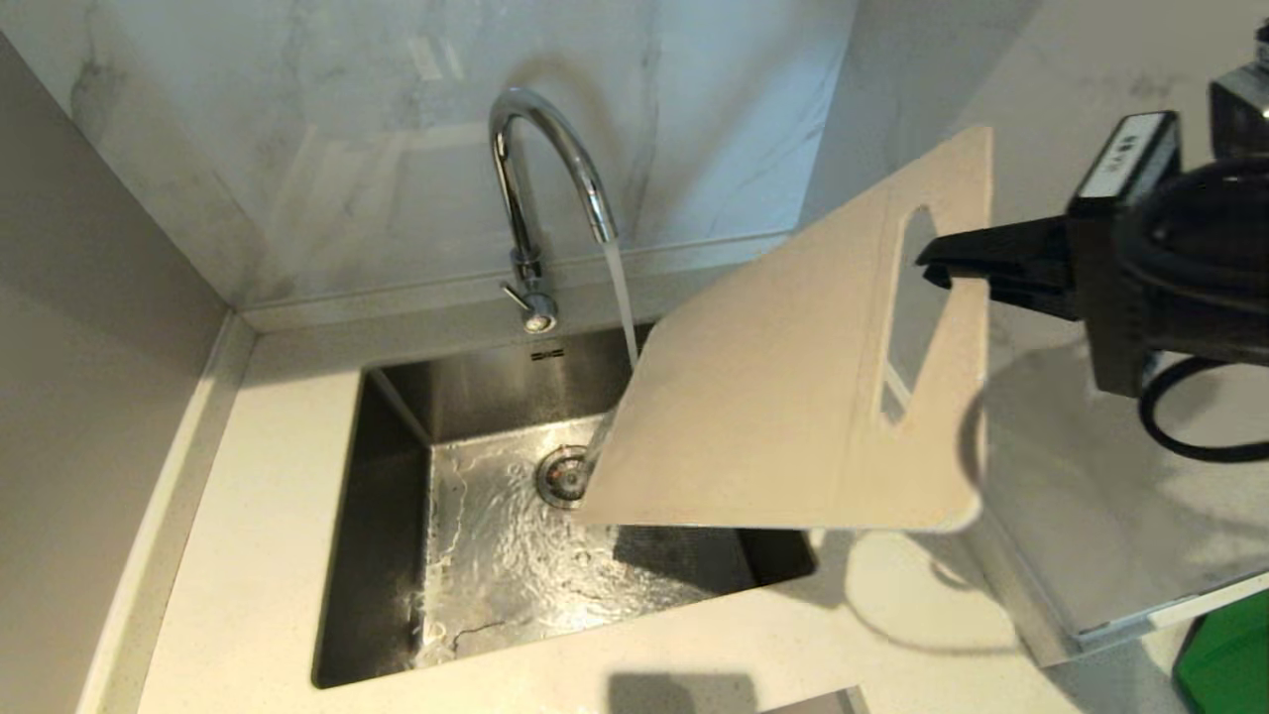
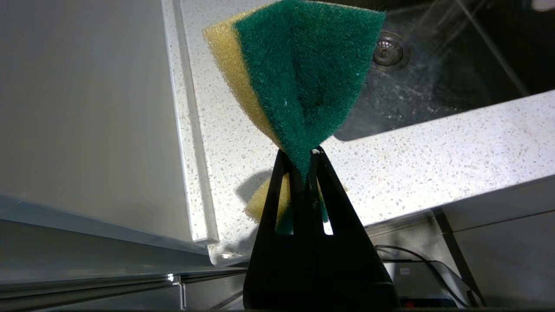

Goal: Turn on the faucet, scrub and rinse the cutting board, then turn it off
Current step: Scrub the cutting board underwater

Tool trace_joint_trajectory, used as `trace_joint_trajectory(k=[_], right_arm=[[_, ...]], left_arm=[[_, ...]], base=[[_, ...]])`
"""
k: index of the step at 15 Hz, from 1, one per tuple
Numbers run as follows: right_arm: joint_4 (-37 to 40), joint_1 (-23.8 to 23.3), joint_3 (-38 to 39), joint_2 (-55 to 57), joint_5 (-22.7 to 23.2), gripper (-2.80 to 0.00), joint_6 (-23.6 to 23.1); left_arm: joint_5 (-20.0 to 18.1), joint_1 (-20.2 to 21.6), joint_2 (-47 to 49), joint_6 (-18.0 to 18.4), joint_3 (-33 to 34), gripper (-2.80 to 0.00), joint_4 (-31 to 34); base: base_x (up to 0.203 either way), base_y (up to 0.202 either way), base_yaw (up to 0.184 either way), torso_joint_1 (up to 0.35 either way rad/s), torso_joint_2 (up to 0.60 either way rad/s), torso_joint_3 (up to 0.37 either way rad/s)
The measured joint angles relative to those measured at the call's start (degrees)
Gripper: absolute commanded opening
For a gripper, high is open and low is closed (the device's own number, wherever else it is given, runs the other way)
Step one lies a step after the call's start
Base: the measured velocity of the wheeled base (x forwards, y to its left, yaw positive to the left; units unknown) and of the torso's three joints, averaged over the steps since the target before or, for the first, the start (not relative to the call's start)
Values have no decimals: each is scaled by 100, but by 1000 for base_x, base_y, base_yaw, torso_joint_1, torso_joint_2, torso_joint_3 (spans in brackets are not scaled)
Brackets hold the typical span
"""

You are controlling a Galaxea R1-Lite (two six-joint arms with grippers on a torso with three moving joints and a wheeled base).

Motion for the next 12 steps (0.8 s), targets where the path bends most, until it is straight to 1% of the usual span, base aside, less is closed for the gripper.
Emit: trace_joint_trajectory(k=[3,5,6,7,9,12], right_arm=[[654,0,349,-1019,4,-280,22],[842,0,547,-1456,15,-280,24],[847,0,621,-1585,20,-280,24],[847,0,666,-1666,28,-280,25],[837,1,703,-1750,69,-280,25],[828,1,775,-1813,243,-280,35]], left_arm=[[3,0,0,-12,0,-280,4],[1,0,0,-4,-11,-280,13],[-18,0,13,80,-21,-280,16],[-71,0,48,275,-34,-280,21],[-362,0,255,671,-237,-280,30],[-924,2,1087,792,-1019,-280,27]], base=[[0,0,0,0,0,0],[0,0,0,0,0,0],[0,0,0,0,0,0],[0,0,0,0,0,0],[0,0,0,0,0,0],[0,0,0,0,0,0]])
